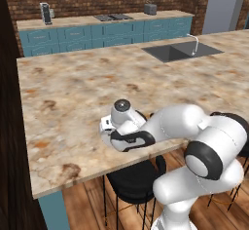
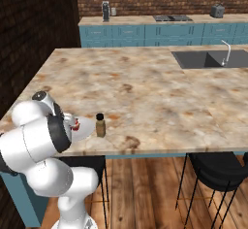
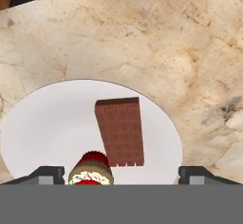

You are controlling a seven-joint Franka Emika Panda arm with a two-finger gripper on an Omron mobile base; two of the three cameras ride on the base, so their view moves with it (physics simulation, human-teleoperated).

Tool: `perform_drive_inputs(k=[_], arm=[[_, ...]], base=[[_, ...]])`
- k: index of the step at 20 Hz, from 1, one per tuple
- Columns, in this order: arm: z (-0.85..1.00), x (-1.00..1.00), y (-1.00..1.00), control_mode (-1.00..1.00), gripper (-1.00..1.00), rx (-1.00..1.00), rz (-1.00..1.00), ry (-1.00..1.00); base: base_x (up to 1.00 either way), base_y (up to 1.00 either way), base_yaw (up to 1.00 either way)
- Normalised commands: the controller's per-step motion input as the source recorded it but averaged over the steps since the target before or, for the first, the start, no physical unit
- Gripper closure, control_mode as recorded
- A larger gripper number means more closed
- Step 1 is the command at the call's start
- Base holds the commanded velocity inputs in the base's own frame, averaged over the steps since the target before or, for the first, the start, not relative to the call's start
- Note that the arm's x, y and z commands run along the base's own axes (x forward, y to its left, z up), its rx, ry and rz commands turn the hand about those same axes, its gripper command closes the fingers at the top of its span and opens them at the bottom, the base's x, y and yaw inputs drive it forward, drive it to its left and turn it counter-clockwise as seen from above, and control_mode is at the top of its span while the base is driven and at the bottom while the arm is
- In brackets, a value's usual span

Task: Take the cinnamon bottle from the cabinet and place it on the dining table, next to the plate with the cupcake. Then take the chocolate from the dining counter and place it on the cupcake plate.

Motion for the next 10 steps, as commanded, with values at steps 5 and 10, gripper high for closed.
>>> perform_drive_inputs(k=[5, 10], arm=[[0.89, -0.17, 0.09, -1.00, -1.00, -0.01, 0.01, -0.06], [1.00, -0.60, 0.09, -1.00, -1.00, -0.06, 0.00, -0.14]], base=[[0.00, 0.00, 0.00], [0.00, 0.00, 0.00]])
